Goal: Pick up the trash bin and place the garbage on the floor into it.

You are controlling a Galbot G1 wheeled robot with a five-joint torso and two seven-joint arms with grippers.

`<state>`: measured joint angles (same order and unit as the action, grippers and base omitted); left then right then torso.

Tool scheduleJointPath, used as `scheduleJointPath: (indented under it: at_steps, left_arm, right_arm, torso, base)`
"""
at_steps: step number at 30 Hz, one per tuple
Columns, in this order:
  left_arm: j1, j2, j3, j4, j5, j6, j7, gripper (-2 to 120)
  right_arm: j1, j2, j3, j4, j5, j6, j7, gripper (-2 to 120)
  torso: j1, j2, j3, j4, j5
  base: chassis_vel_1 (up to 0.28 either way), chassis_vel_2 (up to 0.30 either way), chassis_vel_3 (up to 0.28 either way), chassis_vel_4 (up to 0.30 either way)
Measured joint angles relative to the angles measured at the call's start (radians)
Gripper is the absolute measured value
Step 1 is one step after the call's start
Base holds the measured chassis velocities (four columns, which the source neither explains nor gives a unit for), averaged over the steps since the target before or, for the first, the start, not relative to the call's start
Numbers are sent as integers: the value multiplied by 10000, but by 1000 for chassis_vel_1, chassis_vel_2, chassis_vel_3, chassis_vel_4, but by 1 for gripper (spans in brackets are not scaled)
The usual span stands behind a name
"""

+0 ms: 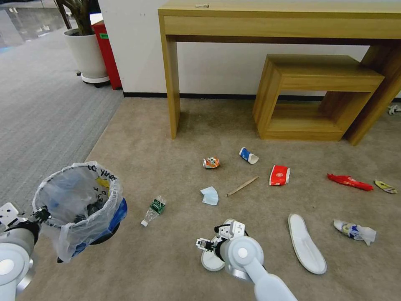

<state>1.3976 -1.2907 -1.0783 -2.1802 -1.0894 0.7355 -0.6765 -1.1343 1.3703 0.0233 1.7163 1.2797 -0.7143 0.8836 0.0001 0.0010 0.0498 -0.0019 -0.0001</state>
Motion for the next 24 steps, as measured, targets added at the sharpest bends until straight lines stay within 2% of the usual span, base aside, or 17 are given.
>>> scheduleJointPath:
  at_steps: [11, 18, 24]
  left_arm:
    - [-193, -65, 232, 310, 158, 0, 60, 2]
    - [-175, -109, 307, 309, 236, 0, 97, 2]
    - [-104, -126, 308, 244, 268, 0, 116, 2]
  right_arm:
    - [26, -70, 318, -132, -480, 208, -57, 100]
    - [154, -16, 787, -712, -1039, 472, -1045, 100]
    - [228, 106, 825, -1056, -1367, 517, -1390, 100]
  torso:
    - [0, 0, 0, 0, 0]
    - [0, 0, 0, -1, 1]
    - [0, 0, -1, 0, 2]
  base:
    - [0, 0, 0, 0]
    - [0, 0, 0, 0]
    - [0, 0, 0, 0]
